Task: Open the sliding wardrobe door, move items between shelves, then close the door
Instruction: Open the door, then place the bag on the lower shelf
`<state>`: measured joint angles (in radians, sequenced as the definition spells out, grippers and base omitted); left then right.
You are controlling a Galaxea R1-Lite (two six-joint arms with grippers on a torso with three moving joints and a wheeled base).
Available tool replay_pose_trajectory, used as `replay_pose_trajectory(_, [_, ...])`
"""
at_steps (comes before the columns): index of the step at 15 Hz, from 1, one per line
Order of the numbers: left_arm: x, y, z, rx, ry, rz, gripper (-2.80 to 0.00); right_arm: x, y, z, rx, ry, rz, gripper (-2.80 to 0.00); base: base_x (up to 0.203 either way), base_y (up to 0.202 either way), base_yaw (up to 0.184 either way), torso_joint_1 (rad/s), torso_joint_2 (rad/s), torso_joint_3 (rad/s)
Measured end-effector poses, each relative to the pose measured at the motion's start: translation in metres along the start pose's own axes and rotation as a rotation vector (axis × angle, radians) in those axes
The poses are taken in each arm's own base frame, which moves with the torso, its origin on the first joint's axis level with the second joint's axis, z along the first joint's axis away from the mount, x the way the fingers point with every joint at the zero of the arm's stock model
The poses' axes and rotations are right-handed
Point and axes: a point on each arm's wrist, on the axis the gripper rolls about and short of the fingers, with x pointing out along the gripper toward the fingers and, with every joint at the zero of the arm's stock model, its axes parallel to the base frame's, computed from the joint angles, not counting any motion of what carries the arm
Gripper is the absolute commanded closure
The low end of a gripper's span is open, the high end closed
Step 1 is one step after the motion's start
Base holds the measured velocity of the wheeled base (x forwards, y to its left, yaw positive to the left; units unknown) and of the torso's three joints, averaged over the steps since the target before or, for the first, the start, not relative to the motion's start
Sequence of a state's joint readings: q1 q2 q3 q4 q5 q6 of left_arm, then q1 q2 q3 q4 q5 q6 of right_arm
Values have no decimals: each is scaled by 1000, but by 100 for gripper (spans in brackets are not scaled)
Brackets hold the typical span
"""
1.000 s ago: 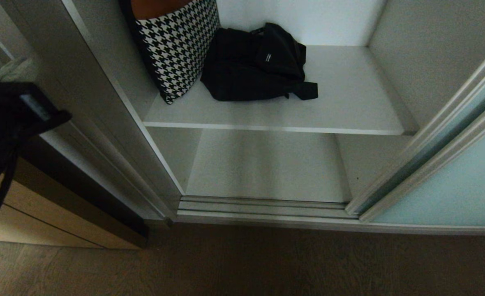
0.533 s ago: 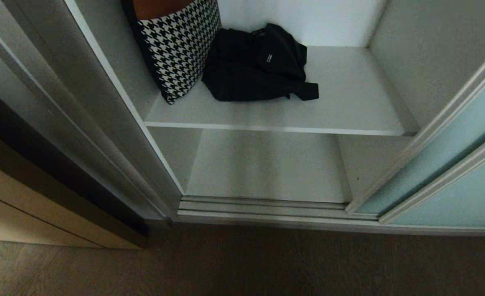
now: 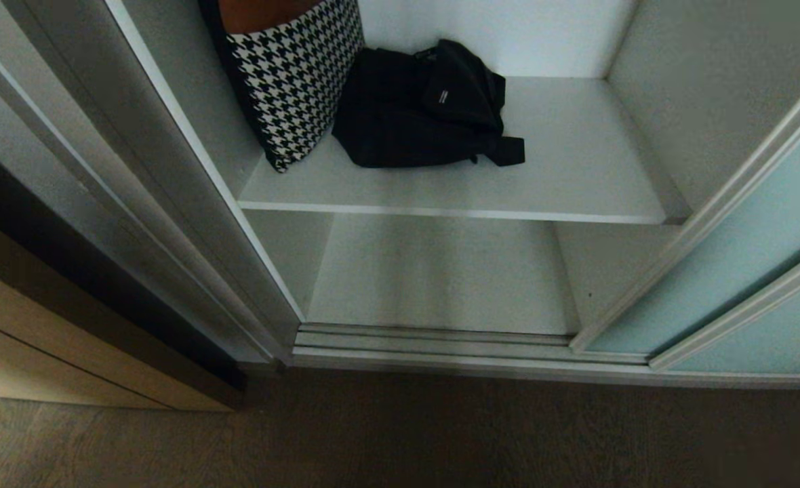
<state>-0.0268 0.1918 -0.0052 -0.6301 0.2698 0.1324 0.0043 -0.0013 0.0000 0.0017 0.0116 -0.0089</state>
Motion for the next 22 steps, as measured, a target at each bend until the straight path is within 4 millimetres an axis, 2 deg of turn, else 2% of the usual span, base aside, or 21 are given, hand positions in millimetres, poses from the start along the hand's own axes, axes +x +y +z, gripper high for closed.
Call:
replay_pose_trajectory(4, [-22, -4, -31, -4, 171, -241, 0, 0, 0, 0, 0, 0, 0, 0, 0, 0, 0, 0, 0, 0])
replay_pose_trajectory(7, [-31, -8, -45, -108, 315, -440, 0, 0, 0, 0, 0, 0, 0, 0, 0, 0, 0, 0, 0, 0])
replay_pose_trajectory(11, [-36, -6, -50, -157, 446, -372, 0, 0, 0, 0, 0, 0, 0, 0, 0, 0, 0, 0, 0, 0])
replay_pose_trajectory(14, [-36, -6, -48, -64, 421, -393, 0, 0, 0, 0, 0, 0, 0, 0, 0, 0, 0, 0, 0, 0])
replay_pose_trajectory(17, [-35, -6, -48, -80, 419, -365, 0, 0, 0, 0, 0, 0, 0, 0, 0, 0, 0, 0, 0, 0])
replay_pose_trajectory(19, [-35, -4, -50, -101, 440, -280, 0, 0, 0, 0, 0, 0, 0, 0, 0, 0, 0, 0, 0, 0])
replay_pose_trajectory(22, [-35, -5, -54, 64, 402, -339, 0, 0, 0, 0, 0, 0, 0, 0, 0, 0, 0, 0, 0, 0])
